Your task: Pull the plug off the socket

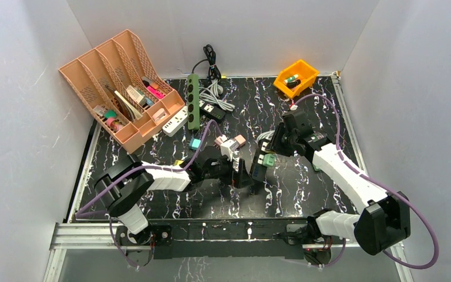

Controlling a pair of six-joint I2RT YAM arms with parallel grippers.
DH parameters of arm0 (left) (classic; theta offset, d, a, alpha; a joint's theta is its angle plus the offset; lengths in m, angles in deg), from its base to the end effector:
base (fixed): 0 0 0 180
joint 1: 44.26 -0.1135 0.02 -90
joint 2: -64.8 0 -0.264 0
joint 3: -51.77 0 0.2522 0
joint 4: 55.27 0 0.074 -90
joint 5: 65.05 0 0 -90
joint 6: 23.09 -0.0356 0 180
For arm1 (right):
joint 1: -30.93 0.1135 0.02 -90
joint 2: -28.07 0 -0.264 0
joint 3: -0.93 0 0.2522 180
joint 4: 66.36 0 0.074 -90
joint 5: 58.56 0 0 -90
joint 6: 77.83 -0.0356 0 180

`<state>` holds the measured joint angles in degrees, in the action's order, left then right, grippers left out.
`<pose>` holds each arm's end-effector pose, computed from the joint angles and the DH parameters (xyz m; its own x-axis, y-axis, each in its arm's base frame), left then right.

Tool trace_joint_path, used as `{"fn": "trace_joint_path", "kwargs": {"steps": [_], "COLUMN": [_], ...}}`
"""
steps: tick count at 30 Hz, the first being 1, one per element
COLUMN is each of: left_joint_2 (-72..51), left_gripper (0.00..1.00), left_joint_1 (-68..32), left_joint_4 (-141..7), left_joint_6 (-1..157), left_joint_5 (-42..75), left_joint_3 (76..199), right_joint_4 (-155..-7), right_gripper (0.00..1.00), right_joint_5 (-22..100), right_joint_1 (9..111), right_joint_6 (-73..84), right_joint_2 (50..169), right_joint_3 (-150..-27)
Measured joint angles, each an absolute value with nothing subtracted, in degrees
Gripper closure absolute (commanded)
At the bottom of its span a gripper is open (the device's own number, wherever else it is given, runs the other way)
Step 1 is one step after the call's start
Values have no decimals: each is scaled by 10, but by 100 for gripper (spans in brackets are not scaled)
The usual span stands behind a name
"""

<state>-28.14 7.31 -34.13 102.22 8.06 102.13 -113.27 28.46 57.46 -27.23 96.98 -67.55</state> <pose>0.1907 -0.2570 0.1670 -0.7158 0.0123 -0.6982 0.6175 0.4780 -0.6247 0.2258 0.1107 0.2774 -0.7715 0.3233 -0.5479 0.0973 0.9111 0.4006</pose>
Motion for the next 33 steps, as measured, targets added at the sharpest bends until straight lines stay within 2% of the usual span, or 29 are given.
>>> {"fn": "trace_joint_path", "kwargs": {"steps": [10, 12, 14, 15, 17, 22, 28, 33], "left_joint_2": [-309, -323, -345, -360, -389, -441, -461, -488], "left_gripper": [2, 7, 30, 50, 99, 100, 100, 100], "left_joint_1": [74, 74, 75, 76, 79, 71, 53, -20], "left_joint_4": [-224, -208, -198, -199, -205, -284, -425, -501], "left_joint_6": [1073, 1083, 1091, 1092, 1094, 1079, 1057, 1041], "left_joint_5": [-24, -35, -41, -43, -47, -23, 2, 8], "left_joint_3": [1052, 1063, 1078, 1089, 1113, 1183, 1289, 1387], "right_joint_4": [-1143, -1143, -1143, -1143, -1144, -1180, -1186, -1169], "right_gripper": [100, 100, 100, 100, 100, 100, 100, 100], "right_joint_5": [310, 317, 323, 326, 330, 315, 281, 292], "right_joint_1": [576, 576, 576, 576, 576, 570, 577, 576], "right_joint_6": [-271, -271, -271, -271, -270, -249, -187, -139], "right_joint_2": [968, 968, 968, 968, 968, 964, 958, 897], "right_joint_3": [-676, -676, -676, -676, -679, -732, -890, -885]}}
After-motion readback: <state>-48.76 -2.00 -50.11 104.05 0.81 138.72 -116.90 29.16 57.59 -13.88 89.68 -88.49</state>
